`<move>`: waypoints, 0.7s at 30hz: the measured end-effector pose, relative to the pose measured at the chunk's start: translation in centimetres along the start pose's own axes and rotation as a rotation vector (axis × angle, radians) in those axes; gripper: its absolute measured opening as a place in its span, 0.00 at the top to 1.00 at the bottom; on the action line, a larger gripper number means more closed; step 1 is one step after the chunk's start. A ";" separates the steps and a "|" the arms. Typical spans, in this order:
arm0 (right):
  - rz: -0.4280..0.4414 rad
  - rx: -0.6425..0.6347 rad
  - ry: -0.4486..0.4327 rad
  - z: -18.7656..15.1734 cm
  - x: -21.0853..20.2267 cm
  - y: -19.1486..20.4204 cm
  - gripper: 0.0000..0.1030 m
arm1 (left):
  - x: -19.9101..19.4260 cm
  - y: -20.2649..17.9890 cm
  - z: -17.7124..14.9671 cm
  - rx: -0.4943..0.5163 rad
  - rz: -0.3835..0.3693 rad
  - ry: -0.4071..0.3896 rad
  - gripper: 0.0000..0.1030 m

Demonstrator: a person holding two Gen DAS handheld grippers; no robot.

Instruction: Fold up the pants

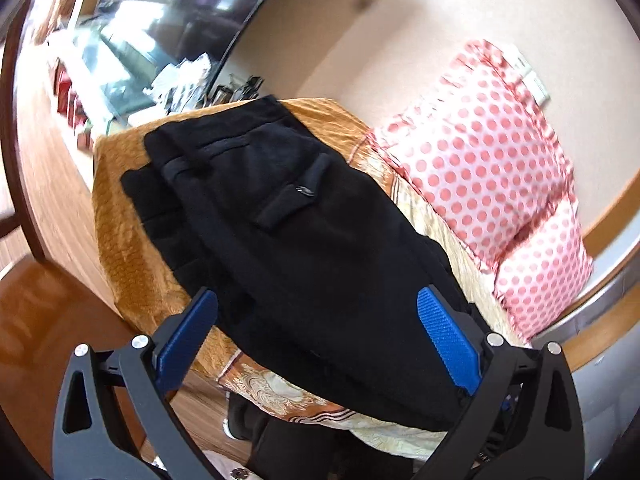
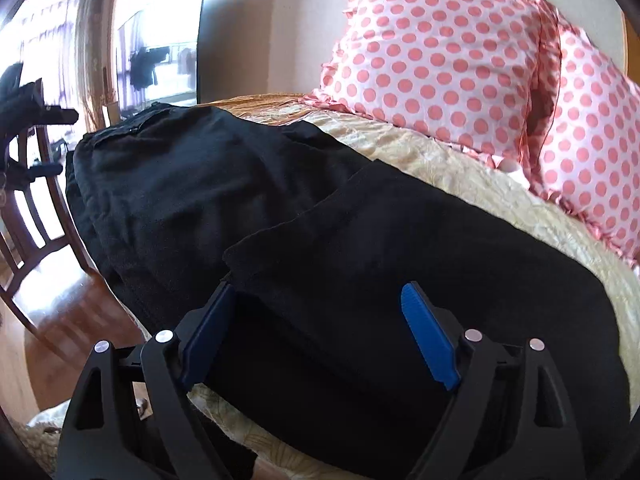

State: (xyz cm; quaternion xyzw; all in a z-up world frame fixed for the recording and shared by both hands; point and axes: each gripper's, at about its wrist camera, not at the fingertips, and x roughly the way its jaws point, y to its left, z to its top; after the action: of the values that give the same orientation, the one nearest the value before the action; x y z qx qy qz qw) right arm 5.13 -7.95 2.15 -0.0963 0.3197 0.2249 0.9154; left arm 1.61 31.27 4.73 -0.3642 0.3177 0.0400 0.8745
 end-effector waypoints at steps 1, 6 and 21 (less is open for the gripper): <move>0.015 0.020 0.004 -0.1 0.1 -0.3 0.14 | 0.1 1.1 0.4 -0.050 -0.017 0.009 0.04; 0.010 0.013 0.003 0.0 -0.2 -0.2 0.13 | 0.8 3.8 1.6 -0.171 -0.023 0.035 0.05; 0.026 0.016 -0.004 0.0 -0.2 -0.5 0.12 | -1.1 3.9 1.6 -0.291 -0.074 -0.047 0.20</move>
State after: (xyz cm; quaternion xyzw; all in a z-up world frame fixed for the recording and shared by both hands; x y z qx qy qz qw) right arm 5.17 -8.44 2.29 -0.0845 0.3208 0.2343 0.9138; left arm 0.44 35.36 3.85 -0.4975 0.2745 0.0619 0.8206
